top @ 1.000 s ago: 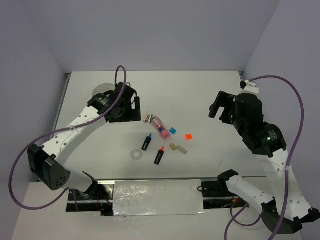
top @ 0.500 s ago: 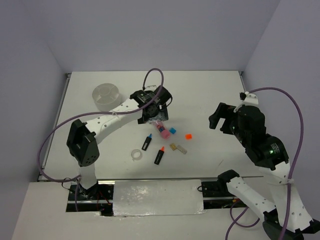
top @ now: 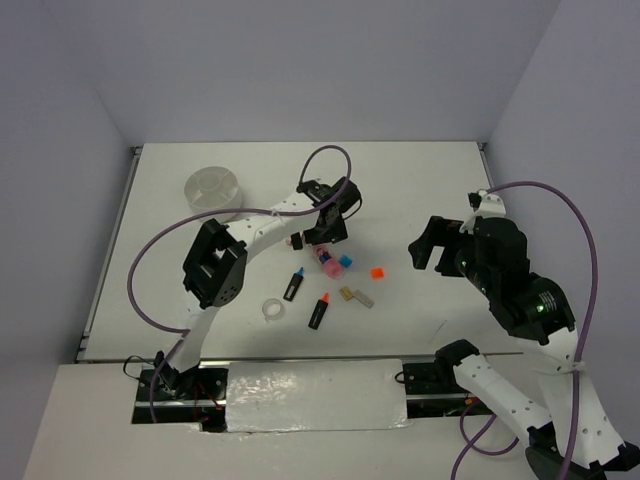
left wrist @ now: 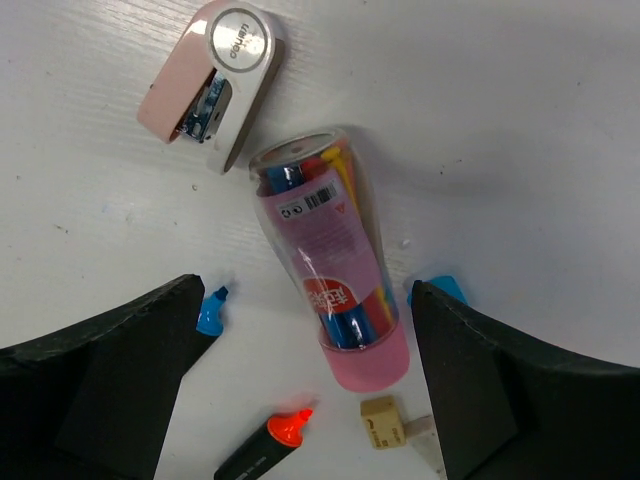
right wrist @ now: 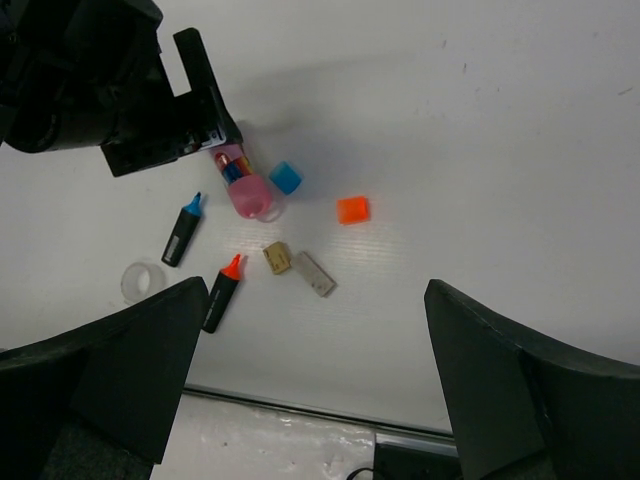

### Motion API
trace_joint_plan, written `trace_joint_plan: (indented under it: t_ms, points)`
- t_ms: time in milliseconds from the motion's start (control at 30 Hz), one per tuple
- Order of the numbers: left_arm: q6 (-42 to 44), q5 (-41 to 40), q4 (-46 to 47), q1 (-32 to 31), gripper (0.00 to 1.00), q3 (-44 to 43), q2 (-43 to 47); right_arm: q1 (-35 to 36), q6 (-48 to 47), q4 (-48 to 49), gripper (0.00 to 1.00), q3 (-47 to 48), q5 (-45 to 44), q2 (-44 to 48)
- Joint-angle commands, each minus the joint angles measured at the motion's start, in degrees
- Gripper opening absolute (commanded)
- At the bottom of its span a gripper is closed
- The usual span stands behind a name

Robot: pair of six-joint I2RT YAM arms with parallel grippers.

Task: Sort the stationery into containers
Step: Pick up the stationery from the center of the board.

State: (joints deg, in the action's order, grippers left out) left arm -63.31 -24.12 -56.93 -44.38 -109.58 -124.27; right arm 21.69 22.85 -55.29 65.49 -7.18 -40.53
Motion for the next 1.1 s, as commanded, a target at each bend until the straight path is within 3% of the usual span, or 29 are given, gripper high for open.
trace_joint_plan:
  t_ms: [0, 400, 500, 600, 733, 833, 967, 1067]
  points:
    - [-0.8, -2.4, 1.1, 1.4, 0.98, -0.7, -0.4, -0.2, -1.2, 0.2, 0.97, -0.6, 1.8, 1.1]
    - [-2.1, 0.4, 3.8, 2.4, 0.92, 1.0, -5.0, -0.3, -2.0, -0.4, 0.97, 1.0, 3.4, -0.3]
    - [-2.2, 0.5, 6.6, 2.4, 0.87, 2.4, -5.1, -0.2, -1.6, -0.1, 0.97, 1.1, 5.0, -0.4]
    - [-2.0, 0.4, 7.2, 2.4, 0.8, 2.3, -5.7, -0.2, -1.4, -0.1, 0.97, 1.2, 5.8, -0.5]
    - [-1.7, 1.2, 9.3, 2.4, 0.56, 3.2, -5.8, -0.2, -1.2, 0.2, 0.96, 1.5, 6.2, -0.9]
    - [-1.9, 2.2, 10.0, 2.4, 0.49, 3.8, -5.8, -0.2, -1.2, 0.5, 0.96, 1.6, 6.3, -1.0]
    - [-1.6, 3.5, 11.0, 2.4, 0.48, 4.2, -6.2, -0.3, -1.1, 1.1, 0.96, 1.6, 6.7, -1.2]
    - [-1.3, 5.0, 11.7, 2.4, 0.58, 4.8, -6.2, -0.2, -0.7, 1.8, 0.96, 1.0, 6.9, -1.4]
